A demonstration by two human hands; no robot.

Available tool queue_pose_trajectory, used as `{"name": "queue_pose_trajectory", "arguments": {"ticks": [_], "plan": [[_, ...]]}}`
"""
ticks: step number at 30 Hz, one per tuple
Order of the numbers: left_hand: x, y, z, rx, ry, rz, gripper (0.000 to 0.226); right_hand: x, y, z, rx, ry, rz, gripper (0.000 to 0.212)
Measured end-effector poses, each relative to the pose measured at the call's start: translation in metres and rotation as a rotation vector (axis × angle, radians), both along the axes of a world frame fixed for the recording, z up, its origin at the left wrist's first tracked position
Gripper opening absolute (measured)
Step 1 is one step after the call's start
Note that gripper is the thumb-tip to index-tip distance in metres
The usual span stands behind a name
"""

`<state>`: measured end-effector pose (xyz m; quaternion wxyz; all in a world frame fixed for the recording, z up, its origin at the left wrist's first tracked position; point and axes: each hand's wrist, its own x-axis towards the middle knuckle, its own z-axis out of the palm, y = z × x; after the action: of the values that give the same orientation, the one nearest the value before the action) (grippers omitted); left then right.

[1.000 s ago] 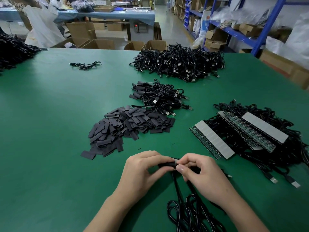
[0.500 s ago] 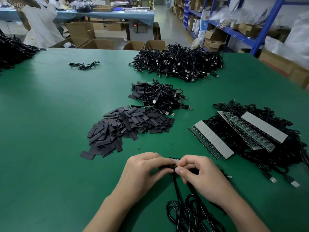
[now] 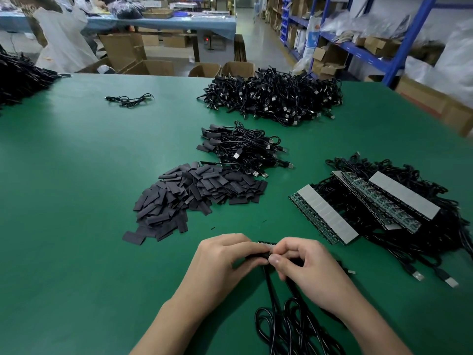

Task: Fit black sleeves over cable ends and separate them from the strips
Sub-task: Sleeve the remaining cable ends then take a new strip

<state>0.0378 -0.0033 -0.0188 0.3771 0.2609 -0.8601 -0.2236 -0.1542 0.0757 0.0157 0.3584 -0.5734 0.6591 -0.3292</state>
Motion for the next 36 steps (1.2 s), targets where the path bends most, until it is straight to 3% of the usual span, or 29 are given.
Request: {"name": "queue_pose_trajectory", "arguments": {"ticks": [5, 17, 20, 36], "plan": [[-0.001, 0.003, -0.001, 0.147, 0.038, 0.001, 0.023, -0.001, -0.001, -0.001, -0.014, -0.032, 0.007, 0.018], [0.006, -0.002, 0.002, 0.154, 0.032, 0.047, 0.024, 0.0, 0.002, -0.005, -0.24, 0.134, -0.055, 0.004], [0.004, -0.001, 0.0, 0.171, 0.058, 0.06, 0.019, 0.002, 0.003, -0.003, -0.288, 0.139, -0.073, 0.019], [0.0, 0.005, 0.003, 0.083, 0.049, 0.069, 0.021, 0.005, 0.002, -0.009, -0.268, 0.128, -0.072, 0.025]]}}
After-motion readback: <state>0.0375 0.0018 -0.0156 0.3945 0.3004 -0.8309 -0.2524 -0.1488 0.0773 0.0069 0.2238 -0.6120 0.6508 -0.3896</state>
